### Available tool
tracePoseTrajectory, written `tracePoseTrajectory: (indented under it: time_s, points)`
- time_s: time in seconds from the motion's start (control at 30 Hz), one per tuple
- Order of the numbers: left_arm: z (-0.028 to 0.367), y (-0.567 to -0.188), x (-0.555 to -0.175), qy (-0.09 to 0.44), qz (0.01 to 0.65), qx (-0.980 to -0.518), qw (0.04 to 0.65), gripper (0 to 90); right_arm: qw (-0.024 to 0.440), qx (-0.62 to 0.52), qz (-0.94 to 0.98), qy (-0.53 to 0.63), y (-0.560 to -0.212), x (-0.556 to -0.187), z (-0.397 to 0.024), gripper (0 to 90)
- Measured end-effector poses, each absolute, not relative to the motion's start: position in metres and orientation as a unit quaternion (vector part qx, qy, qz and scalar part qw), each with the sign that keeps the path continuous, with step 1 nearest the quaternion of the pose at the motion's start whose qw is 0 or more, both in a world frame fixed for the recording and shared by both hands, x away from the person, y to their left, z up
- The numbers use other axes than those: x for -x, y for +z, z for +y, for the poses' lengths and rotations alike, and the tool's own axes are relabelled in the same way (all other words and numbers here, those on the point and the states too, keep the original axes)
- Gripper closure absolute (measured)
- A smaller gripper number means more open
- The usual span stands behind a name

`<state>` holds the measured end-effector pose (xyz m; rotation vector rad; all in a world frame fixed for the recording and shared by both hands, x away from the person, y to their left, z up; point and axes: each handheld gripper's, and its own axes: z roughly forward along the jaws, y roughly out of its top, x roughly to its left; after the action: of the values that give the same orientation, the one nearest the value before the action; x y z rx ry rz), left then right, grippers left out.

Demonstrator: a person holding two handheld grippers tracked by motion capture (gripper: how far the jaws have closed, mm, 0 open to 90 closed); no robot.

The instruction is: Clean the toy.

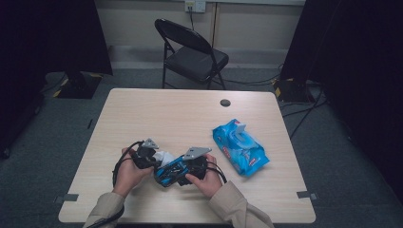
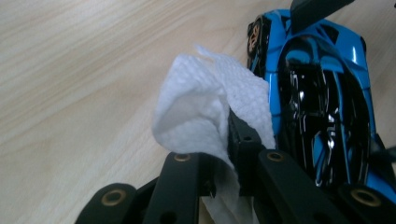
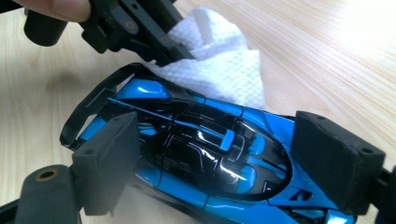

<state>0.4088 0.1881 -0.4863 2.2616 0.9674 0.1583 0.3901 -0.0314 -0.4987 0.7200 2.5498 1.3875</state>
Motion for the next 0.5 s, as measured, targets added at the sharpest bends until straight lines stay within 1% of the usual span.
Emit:
tracePoseTrajectory:
  time_s: [0.5]
  points:
    - [0.163,-0.485,-0.425,0.056,0.357,-0.871,0.332,82.7,0.075,-0.241,0.848,0.466,-0.499,-0.390,-0.033,15.0]
